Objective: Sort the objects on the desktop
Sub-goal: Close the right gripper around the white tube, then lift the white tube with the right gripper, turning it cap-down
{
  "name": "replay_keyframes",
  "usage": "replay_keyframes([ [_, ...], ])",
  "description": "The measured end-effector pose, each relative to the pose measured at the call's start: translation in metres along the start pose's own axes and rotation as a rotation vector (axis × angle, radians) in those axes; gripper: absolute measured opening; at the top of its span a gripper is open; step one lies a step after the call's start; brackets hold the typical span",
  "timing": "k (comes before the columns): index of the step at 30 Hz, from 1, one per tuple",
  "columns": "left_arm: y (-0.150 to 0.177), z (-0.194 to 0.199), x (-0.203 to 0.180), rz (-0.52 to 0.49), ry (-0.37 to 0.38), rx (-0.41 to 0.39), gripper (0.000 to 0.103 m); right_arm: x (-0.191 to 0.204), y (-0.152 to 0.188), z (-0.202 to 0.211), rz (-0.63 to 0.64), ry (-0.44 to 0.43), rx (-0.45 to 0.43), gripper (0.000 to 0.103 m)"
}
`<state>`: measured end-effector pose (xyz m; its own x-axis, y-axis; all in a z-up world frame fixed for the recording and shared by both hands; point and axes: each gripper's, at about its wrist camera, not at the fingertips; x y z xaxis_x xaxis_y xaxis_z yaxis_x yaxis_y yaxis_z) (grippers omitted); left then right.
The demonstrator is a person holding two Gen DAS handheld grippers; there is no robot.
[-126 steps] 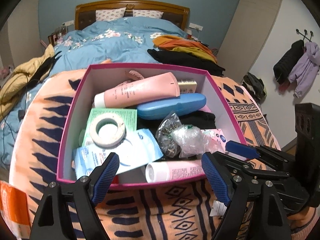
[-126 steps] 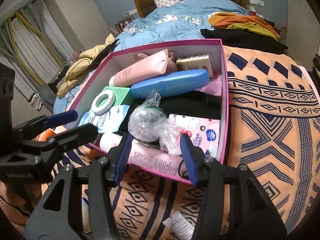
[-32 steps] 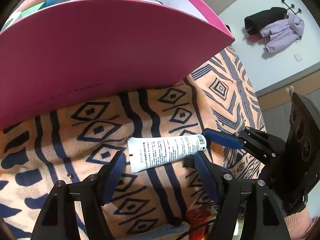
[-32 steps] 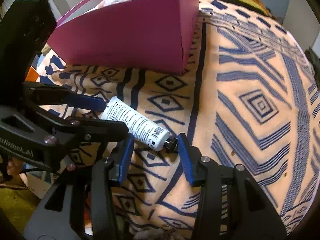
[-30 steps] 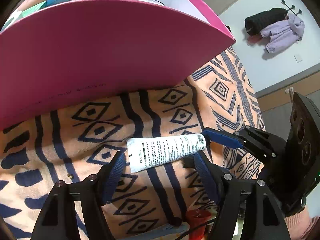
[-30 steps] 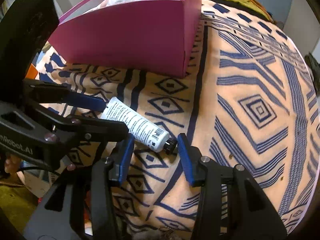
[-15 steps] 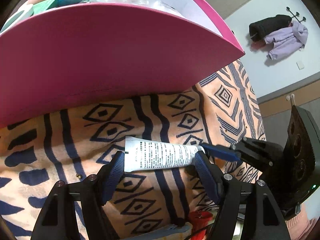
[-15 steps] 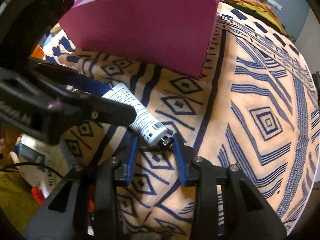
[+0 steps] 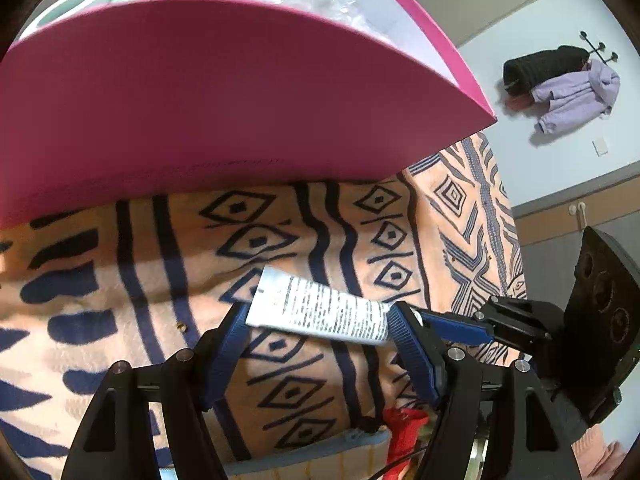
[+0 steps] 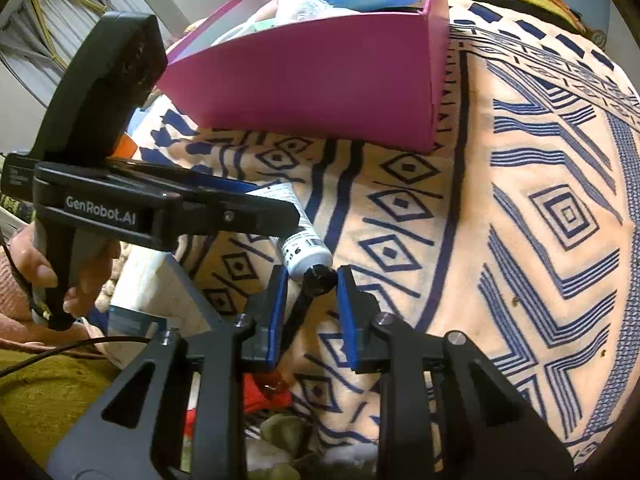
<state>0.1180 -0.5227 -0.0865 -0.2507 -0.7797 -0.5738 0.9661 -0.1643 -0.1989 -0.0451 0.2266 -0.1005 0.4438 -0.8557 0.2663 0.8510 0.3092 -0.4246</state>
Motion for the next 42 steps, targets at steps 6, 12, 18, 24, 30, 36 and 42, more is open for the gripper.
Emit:
replay_keyframes([
  [6, 0.003, 0.004, 0.007, 0.028, 0.01, -0.008, 0.073, 0.015, -0.004, -0.009, 0.058, 0.037, 0.026, 0.027],
  [12, 0.006, 0.009, 0.005, 0.041, 0.044, -0.01, 0.073, 0.008, -0.007, -0.003, -0.003, -0.014, -0.006, 0.026],
  [18, 0.006, 0.006, 0.007, 0.09, 0.129, 0.008, 0.073, 0.005, -0.008, 0.001, -0.043, -0.052, -0.03, 0.025],
  [24, 0.001, -0.006, 0.01, 0.165, 0.223, 0.027, 0.073, 0.01, -0.005, 0.002, -0.033, -0.067, -0.029, 0.024],
  [30, -0.001, -0.002, 0.005, 0.156, 0.204, -0.007, 0.057, 0.011, -0.003, 0.002, -0.021, -0.065, -0.026, 0.023],
  [36, 0.0, 0.013, -0.005, 0.121, 0.189, -0.039, 0.049, 0.009, -0.001, 0.006, -0.037, -0.07, -0.033, 0.023],
  [42, 0.001, 0.028, -0.015, 0.087, 0.173, -0.072, 0.049, 0.016, -0.004, 0.024, -0.014, -0.077, -0.076, 0.024],
])
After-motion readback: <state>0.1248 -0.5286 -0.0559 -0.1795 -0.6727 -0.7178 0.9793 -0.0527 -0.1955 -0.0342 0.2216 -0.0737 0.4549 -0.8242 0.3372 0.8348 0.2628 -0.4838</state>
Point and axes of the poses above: each gripper's, at about its wrist camera, not at the fingertips, and z roughly against the way its jaws point, x to its left, y to its underside, and after that the axes turned 5 degrees about y, right-handed
